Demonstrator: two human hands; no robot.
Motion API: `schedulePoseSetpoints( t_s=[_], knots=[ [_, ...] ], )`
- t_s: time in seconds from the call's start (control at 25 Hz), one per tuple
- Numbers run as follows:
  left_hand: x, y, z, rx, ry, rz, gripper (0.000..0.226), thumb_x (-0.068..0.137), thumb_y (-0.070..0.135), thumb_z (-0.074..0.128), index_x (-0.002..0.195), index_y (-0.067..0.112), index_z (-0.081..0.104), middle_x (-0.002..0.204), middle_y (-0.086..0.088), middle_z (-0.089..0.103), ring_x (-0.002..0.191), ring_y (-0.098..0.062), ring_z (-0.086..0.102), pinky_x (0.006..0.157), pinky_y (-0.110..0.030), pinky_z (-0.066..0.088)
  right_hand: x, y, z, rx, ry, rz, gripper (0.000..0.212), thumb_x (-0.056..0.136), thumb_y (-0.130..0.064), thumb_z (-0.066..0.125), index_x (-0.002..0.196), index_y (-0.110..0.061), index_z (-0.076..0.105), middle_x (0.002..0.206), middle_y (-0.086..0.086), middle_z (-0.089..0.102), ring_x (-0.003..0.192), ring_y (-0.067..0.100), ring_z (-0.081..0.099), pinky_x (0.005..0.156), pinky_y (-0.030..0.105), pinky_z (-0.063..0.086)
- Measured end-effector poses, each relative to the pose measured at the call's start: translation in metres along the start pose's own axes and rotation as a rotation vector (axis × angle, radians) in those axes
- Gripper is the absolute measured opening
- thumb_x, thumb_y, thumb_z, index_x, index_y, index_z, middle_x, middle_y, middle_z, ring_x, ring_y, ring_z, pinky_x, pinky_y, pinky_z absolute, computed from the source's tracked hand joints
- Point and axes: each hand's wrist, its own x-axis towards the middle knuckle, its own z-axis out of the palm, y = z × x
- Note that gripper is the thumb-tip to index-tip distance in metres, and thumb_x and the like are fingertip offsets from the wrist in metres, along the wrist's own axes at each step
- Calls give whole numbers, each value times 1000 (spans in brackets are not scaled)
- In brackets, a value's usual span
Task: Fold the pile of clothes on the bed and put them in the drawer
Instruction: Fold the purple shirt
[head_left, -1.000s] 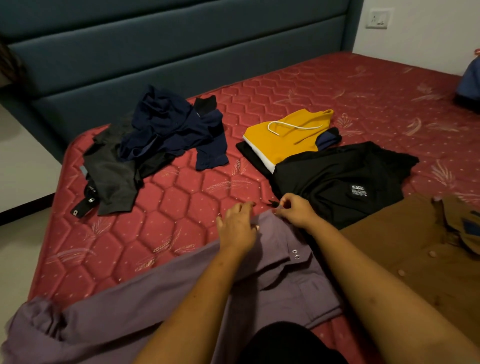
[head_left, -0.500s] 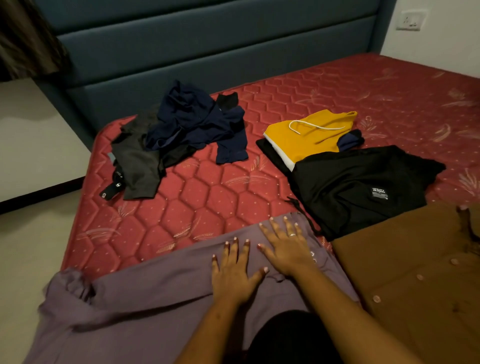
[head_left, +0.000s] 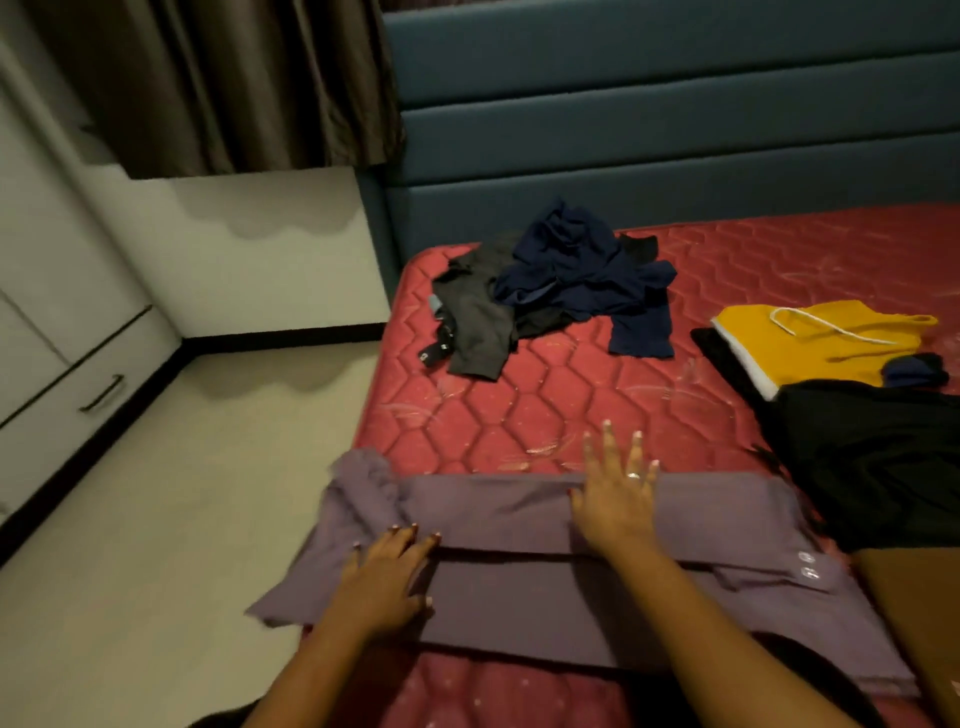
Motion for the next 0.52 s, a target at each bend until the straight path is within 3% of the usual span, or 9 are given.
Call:
schedulePoseSetpoints(
  t_s=[0.12,0.24,0.32,0.4,0.44,0.52],
  knots=[
    [-20,-38,1,-370,122,-74,74,88,45,57,151,28,22,156,-4,21,145,-24,19,115,-35,21,-12,-111,9,34,-252,-328,63,93,-41,50,150,-21,30,162,3,-5,146,38,-5,116,55,4],
    [-32,-63,8,-1044,216,-198,41,92,19,63,131,15,50,136,-10,48,122,-23,50,94,-27,43,-14,-198,20,82,-500,-451,58,95,-43,48,145,-17,36,161,8,8,147,32,9,118,49,10],
    [-38,-72,7,-1400,254,-357,23,96,11,56,118,16,57,108,-6,62,92,-17,58,68,-24,45,-6,-235,39,148,-531,-424,55,93,-39,54,139,-11,41,153,14,29,138,32,31,113,42,28],
    [-37,-85,6,-1643,284,-500,18,98,9,50,113,13,59,76,-4,57,63,-13,49,51,-22,37,5,-257,56,199,-534,-320,62,91,-35,59,142,-8,35,147,16,35,132,34,39,108,39,35],
    [-34,-91,7,-1728,292,-550,17,99,9,49,111,12,59,71,-4,55,59,-13,47,51,-21,35,11,-264,62,223,-522,-253,68,90,-32,59,146,-9,29,148,16,32,132,35,38,108,40,35],
    [-26,-102,7,-1887,270,-603,14,99,10,48,107,14,58,80,-5,59,68,-16,53,60,-24,41,21,-271,69,260,-485,-139,70,88,-24,59,148,-11,26,147,15,35,129,36,43,107,41,38]
  ],
)
